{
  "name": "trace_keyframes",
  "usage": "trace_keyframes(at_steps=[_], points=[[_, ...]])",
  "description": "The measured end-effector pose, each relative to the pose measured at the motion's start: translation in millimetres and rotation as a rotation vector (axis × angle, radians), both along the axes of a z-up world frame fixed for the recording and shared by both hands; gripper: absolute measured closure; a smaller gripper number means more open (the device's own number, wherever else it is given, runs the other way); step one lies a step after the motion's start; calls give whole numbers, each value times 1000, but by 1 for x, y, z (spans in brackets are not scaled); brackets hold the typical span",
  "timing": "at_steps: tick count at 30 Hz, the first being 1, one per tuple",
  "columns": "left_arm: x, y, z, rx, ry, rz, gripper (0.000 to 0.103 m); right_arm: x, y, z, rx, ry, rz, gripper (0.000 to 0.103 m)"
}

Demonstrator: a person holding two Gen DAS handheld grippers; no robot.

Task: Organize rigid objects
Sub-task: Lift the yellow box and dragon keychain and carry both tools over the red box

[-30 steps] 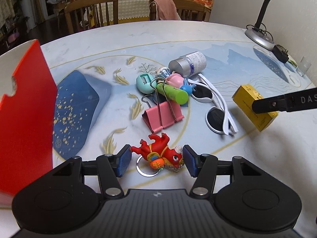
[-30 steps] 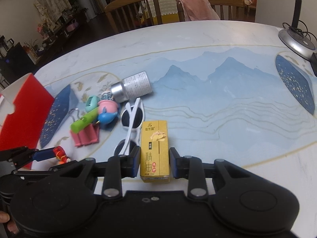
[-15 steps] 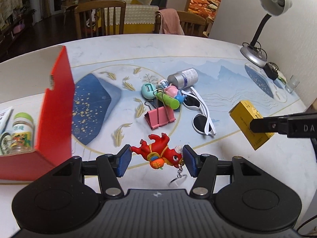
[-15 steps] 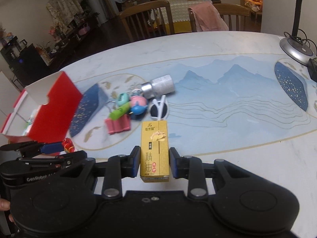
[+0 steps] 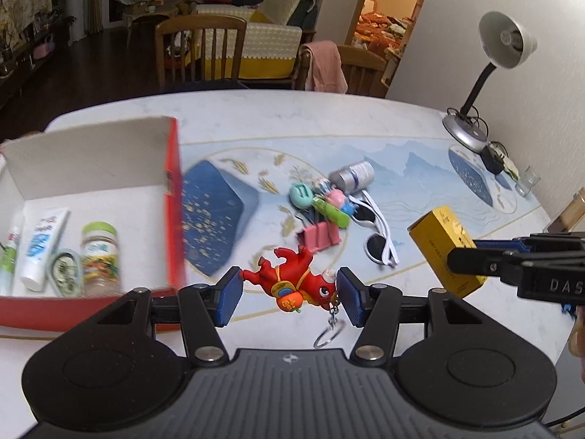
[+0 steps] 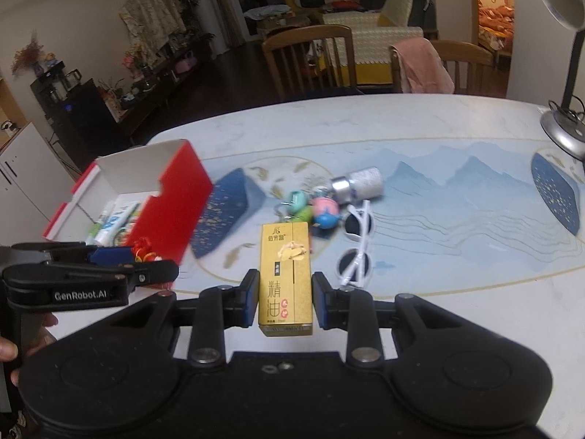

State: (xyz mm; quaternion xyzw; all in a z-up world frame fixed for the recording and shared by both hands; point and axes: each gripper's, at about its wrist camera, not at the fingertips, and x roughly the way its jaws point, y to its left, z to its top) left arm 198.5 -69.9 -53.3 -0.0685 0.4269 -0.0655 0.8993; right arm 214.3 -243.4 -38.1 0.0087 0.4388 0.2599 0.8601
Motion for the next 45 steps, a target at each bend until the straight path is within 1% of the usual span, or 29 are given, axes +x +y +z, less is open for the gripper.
trace_keyframes(at_steps=[11, 18, 28, 36, 39, 45], points=[[-10, 73, 23, 22, -31, 39, 47, -16, 62, 15, 11, -30, 46, 73], [-11, 121, 22, 44, -32, 71, 47, -19, 105, 18, 13, -37, 70, 73], [-8, 180, 20, 59, -37, 87, 47, -25, 172, 18, -10, -58, 121, 73], [12, 225, 20, 76, -44, 116, 47, -15, 223, 12, -48, -80, 145, 73], [23, 241, 15, 88, -30, 132, 47, -6, 239, 7, -63, -86, 146, 73], [47, 262, -3, 137, 12, 149, 47, 14, 266, -10, -110, -91, 141, 73]])
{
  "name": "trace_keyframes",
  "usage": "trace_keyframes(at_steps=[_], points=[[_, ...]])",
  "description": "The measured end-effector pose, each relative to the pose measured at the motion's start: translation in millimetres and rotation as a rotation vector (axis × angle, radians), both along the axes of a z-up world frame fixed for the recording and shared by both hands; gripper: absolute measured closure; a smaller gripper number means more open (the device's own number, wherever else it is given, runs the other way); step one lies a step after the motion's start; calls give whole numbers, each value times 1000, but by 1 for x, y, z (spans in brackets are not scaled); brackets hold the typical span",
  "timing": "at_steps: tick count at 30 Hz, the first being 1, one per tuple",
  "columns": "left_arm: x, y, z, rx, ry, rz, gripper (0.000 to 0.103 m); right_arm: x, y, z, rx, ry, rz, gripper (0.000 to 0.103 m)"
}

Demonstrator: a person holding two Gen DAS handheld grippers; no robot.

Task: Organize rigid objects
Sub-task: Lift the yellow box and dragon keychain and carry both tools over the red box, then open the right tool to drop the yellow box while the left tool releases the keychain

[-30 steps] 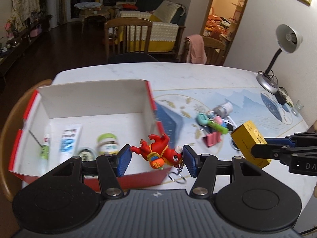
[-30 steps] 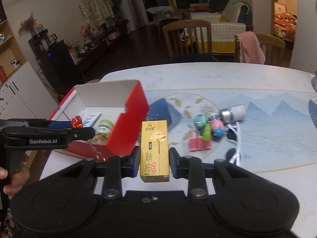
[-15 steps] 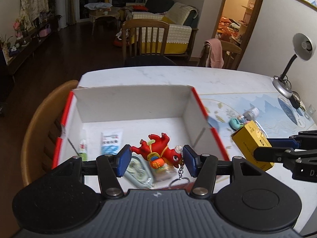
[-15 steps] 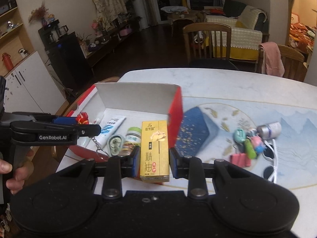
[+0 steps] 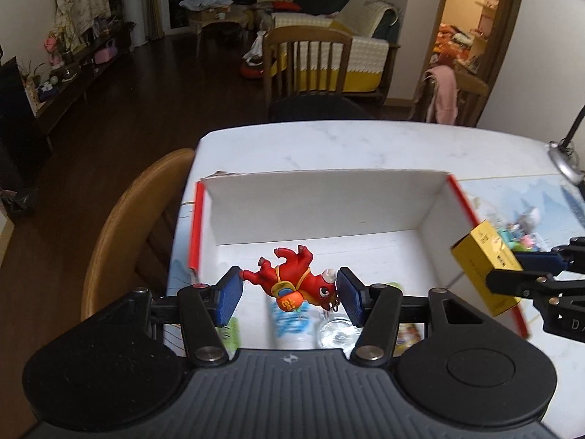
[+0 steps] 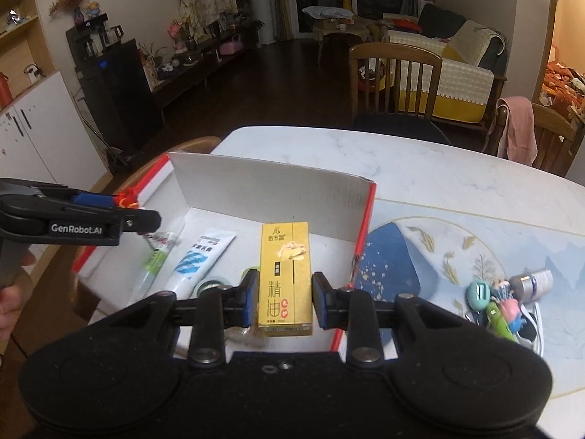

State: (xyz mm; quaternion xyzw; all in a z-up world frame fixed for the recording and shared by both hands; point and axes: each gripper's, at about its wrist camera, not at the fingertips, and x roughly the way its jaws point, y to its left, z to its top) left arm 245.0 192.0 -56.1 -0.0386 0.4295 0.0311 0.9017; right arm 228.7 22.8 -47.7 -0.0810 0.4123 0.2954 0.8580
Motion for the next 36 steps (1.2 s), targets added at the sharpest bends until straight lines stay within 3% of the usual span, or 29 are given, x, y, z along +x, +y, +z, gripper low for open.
trace_keyframes(at_steps=[15, 23, 36], points=[[47, 4, -52, 94, 134, -58, 47, 33, 57, -44, -144, -1, 49, 73], [53, -18, -66, 165, 164, -151, 47, 40, 73, -68, -237, 15, 45, 73], [64, -25, -79, 141, 265, -187, 46, 39, 75, -80, -255, 59, 43, 73]])
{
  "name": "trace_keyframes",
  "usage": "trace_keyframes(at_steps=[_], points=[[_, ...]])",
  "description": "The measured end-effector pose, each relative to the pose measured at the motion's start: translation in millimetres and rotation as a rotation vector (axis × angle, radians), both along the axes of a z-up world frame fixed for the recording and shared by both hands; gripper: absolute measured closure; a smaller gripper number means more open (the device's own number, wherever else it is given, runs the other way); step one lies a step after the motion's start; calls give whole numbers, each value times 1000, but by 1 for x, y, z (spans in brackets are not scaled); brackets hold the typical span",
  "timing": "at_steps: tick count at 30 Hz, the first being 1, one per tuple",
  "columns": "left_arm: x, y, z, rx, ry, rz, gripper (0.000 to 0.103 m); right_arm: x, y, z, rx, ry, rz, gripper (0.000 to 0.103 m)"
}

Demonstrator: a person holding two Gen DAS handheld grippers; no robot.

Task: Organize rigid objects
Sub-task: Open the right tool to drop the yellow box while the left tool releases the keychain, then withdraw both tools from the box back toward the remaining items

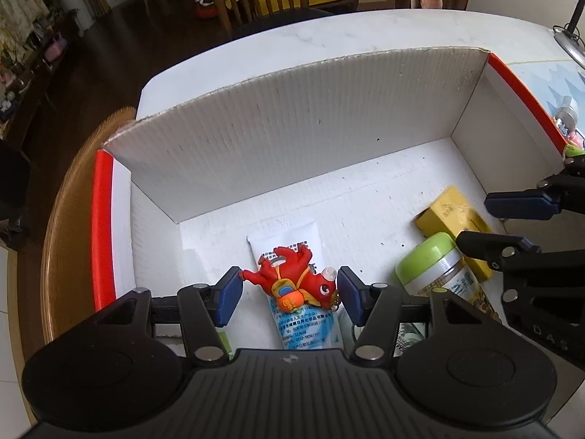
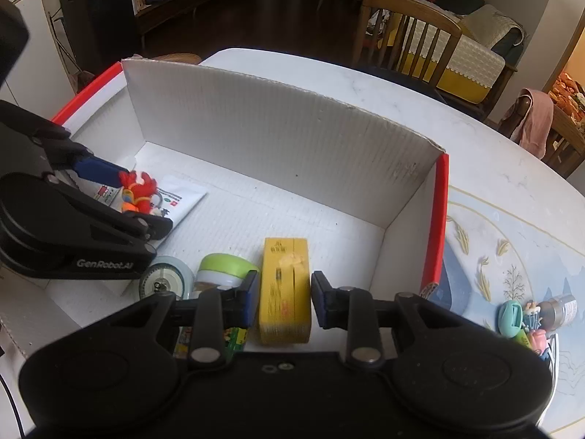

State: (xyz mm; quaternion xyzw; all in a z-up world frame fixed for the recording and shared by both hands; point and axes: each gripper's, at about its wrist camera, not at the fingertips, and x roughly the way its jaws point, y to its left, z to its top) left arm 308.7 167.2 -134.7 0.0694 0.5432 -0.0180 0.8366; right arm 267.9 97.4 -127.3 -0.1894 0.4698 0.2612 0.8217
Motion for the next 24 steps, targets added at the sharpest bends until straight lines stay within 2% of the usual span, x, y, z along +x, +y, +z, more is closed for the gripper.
trace_keyframes(at_steps=[5, 11, 15, 24], points=[[3, 1, 0, 2, 15, -7, 46, -1, -5, 6, 21, -7, -6, 70], [-1, 0, 5, 17, -6, -13, 42, -7, -16, 20, 69, -11, 2, 64], [-7, -2, 10, 19, -26, -12, 33, -13, -23, 30, 103, -12, 5, 61], [-25, -3, 27, -3, -73, 13, 32, -28, -39, 48, 160, -26, 6, 54]])
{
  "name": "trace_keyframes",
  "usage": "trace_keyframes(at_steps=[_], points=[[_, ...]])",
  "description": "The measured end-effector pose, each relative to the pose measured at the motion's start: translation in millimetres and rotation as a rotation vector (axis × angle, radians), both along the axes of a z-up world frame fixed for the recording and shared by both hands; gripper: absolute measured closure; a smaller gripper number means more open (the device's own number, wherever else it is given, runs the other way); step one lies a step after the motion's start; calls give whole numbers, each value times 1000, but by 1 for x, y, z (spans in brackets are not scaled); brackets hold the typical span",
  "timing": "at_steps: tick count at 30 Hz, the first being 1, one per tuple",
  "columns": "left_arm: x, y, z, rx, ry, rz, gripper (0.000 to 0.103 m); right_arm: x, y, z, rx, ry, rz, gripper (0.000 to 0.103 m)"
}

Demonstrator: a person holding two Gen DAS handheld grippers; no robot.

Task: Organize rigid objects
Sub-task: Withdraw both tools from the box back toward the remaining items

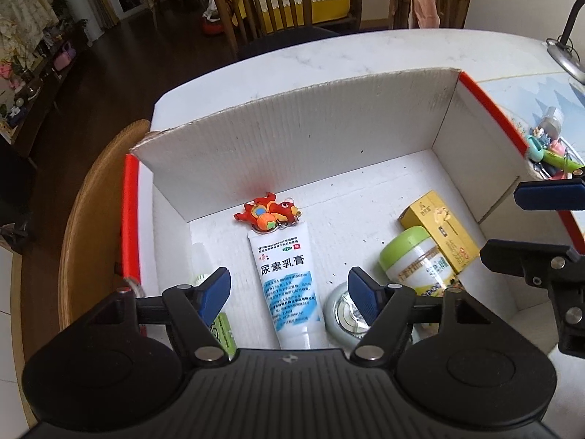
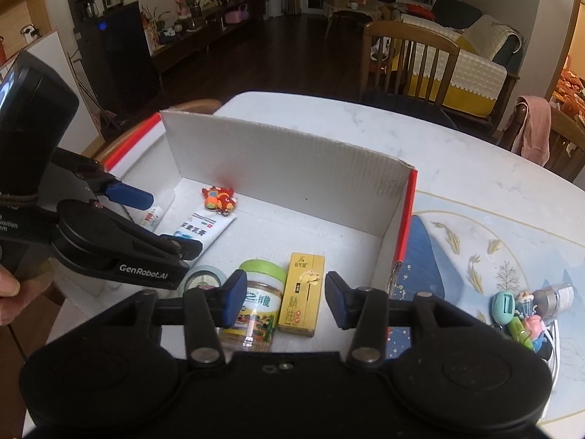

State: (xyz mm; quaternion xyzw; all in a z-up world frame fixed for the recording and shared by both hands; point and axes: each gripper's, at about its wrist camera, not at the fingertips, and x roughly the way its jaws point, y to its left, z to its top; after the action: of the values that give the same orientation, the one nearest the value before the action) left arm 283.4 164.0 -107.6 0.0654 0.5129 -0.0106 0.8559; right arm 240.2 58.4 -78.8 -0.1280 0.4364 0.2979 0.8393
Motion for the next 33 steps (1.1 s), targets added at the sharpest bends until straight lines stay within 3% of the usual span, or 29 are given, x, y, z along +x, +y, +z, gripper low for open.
trace_keyframes(at_steps=[14, 16, 25, 28, 33], points=[[-45, -10, 41, -26, -109, 33, 32, -27, -21, 33, 88, -32, 24, 39], [-53, -12, 48, -37, -131, 35, 26, -31, -26, 39, 102, -41, 30, 38], [-81, -30, 74, -103, -209, 57, 25, -49, -56, 61, 163, -75, 34, 20], [-86, -39, 78, -104, -228, 68, 19, -54, -68, 67, 181, -84, 38, 17], [-94, -55, 85, -127, -249, 88, 19, -62, -90, 76, 214, -94, 39, 11]])
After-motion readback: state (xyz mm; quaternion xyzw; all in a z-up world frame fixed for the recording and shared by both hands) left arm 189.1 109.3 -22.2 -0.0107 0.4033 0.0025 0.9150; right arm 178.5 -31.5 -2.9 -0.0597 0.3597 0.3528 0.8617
